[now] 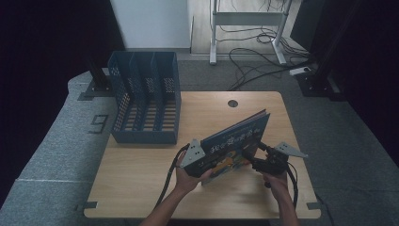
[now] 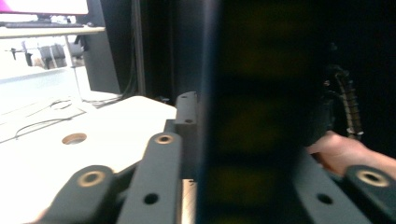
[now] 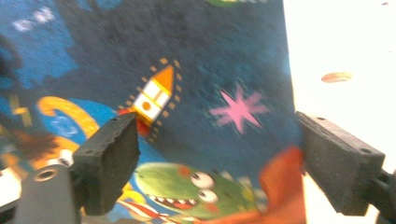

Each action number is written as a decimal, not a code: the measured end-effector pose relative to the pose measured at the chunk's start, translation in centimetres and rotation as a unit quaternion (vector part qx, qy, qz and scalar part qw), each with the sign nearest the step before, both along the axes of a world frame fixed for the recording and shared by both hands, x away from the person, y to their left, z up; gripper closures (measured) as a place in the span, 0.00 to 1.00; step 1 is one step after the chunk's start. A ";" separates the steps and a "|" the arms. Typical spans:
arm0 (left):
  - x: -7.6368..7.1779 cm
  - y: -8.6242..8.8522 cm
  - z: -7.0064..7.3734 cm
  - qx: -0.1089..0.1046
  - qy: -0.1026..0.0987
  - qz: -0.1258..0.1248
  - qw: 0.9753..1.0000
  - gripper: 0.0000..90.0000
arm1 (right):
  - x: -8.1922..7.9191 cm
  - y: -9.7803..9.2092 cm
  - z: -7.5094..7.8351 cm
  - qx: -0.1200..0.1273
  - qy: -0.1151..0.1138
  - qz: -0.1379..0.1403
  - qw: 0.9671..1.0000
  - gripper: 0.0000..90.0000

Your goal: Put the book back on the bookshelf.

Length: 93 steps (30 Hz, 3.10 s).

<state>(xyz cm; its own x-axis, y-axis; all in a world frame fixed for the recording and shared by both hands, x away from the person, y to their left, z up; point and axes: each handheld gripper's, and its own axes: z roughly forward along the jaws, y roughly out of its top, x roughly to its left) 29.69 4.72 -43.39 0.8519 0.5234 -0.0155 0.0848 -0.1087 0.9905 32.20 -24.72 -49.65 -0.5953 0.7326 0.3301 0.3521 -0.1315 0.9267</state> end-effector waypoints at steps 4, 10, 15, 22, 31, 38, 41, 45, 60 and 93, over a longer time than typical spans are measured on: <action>-0.3 -0.2 0.0 -0.007 -0.005 -0.001 1.000 0.89 | 0.1 -0.2 -0.2 0.005 0.007 -0.011 1.000 0.22; -0.4 -0.4 0.0 -0.019 -0.005 0.003 1.000 0.90 | 0.2 -0.6 -0.4 0.020 0.011 -0.008 1.000 0.24; -0.1 -0.3 0.0 -0.043 0.009 0.014 0.999 0.90 | 0.2 -0.9 -0.5 0.019 0.020 -0.022 0.999 0.26; 0.0 0.5 0.4 -0.059 0.016 0.040 0.997 0.90 | 0.3 -1.6 -0.7 0.028 0.026 -0.033 0.999 0.27; -0.3 1.9 1.8 -0.031 -0.008 0.089 0.996 0.91 | 0.3 -1.8 -0.8 0.027 0.029 -0.040 0.998 0.27; -0.8 2.9 2.9 -0.025 -0.028 0.103 0.994 0.91 | 0.4 -1.7 -1.0 0.028 0.032 -0.039 0.998 0.27; -1.0 3.7 3.5 -0.036 -0.025 0.100 0.994 0.91 | 0.4 -1.5 -1.3 0.022 0.037 -0.039 0.998 0.27; -1.3 4.6 4.2 -0.036 -0.029 0.103 0.994 0.91 | 0.5 -1.4 -1.7 0.014 0.046 -0.041 0.998 0.28; -1.2 7.1 6.1 -0.052 -0.023 0.134 0.989 0.91 | 0.8 -0.6 -2.4 -0.027 0.060 -0.036 0.997 0.28; -1.5 10.9 8.6 -0.061 -0.049 0.167 0.983 0.91 | 2.1 0.7 -4.9 -0.146 0.134 -0.061 0.978 0.28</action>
